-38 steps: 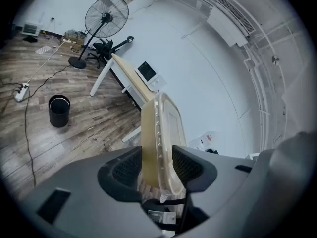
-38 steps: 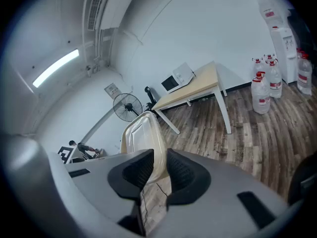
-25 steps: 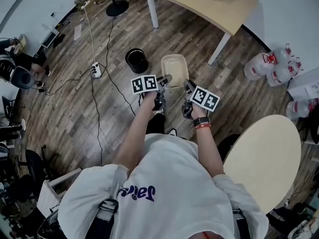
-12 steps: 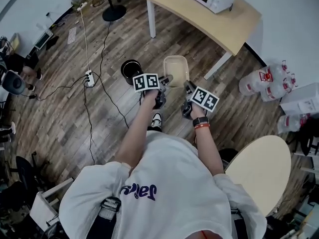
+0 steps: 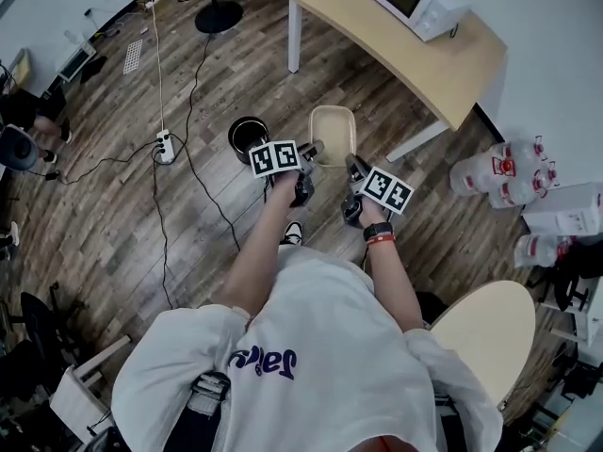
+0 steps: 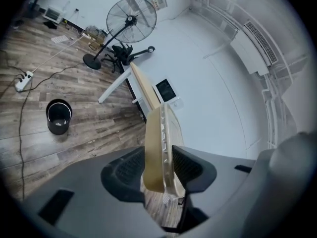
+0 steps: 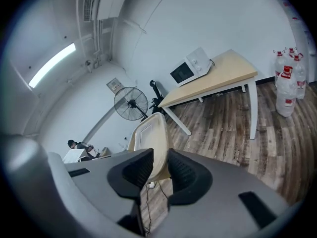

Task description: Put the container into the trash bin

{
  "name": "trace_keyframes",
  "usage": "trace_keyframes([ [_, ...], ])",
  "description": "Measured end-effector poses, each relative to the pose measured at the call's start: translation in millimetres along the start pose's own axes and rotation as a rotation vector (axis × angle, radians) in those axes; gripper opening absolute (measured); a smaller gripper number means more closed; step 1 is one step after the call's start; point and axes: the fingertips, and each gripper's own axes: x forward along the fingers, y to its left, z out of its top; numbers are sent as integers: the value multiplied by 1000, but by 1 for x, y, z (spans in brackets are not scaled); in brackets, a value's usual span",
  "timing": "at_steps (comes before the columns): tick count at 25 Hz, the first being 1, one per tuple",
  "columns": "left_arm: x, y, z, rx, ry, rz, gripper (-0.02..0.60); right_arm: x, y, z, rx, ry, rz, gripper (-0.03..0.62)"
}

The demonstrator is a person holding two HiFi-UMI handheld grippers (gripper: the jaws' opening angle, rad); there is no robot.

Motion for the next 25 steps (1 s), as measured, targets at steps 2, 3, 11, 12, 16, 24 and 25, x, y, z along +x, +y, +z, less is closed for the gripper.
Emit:
trace_keyframes([
  [2,0,11,14,2,-23,25,178,18,5,0,-4,22,-3,104],
  [3,-1,17,20,-1,-27,37,174,26,8,-1,-7,33,-7,104],
  [11,-22,62,62,-106,-121,105,161,80,46,-6,-59,132,71,99],
  [12,-25,66,66,-110,-133,116,161,86,48,-6,-67,144,76,97],
  [16,-34,89,80,-150,-189,150,163,120,59,-9,-85,209,117,83],
  [24,-35,116,133,-240,-346,227,164,199,84,19,-102,353,247,54],
  [25,-37,116,141,-241,-367,242,164,207,91,23,-128,376,264,54],
])
